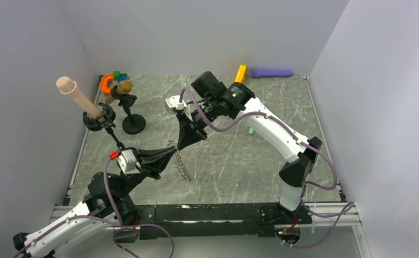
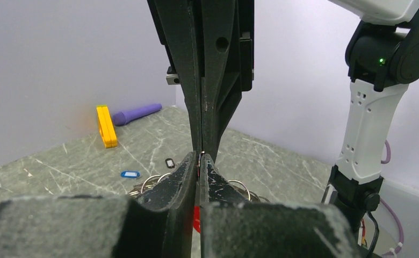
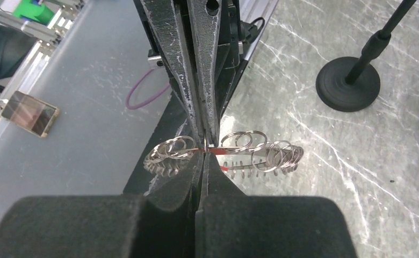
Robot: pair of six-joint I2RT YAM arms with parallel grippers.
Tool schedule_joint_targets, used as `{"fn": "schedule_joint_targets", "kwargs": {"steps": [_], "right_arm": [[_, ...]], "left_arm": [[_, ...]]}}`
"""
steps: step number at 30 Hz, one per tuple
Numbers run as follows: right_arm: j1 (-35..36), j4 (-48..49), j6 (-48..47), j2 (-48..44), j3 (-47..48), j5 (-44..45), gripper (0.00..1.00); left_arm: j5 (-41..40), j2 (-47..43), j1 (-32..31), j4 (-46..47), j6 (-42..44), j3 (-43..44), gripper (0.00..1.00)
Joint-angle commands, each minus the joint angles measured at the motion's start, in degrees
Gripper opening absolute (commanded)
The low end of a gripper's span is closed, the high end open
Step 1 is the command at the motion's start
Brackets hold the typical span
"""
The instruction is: Put the keys on the keyring
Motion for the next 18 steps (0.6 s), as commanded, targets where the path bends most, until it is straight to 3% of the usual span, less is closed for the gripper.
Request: {"fn": "schedule_joint_targets", "kwargs": {"steps": [1, 3, 6, 12, 18], "right_arm": [[0.4, -1.5, -2.23, -0.78, 1.67, 3.54, 0.0], [0.37, -1.77, -3.03, -0.98, 1.24, 5.33, 0.0], [0.4, -2.14, -4.09, -1.39, 0.73, 8.2, 0.0], [0.43, -3.66, -7.33, -2.75, -0.71, 13.63, 0.0], [0.51, -7.61, -13.54, -3.83, 0.08, 20.36, 0.0]], "left_arm": [[-1.1, -2.37, 0.02, -4.42, -1.18, 2.67, 0.17], [-1.39, -3.6, 0.02, -9.17, -1.46, 4.17, 0.31], [-2.0, -4.55, 0.02, -15.17, -1.57, 7.72, 0.41], [-1.58, -4.31, 0.02, -28.68, -0.38, 15.37, 0.48], [0.68, 3.03, 0.02, -41.44, 2.4, 24.84, 0.51]]}}
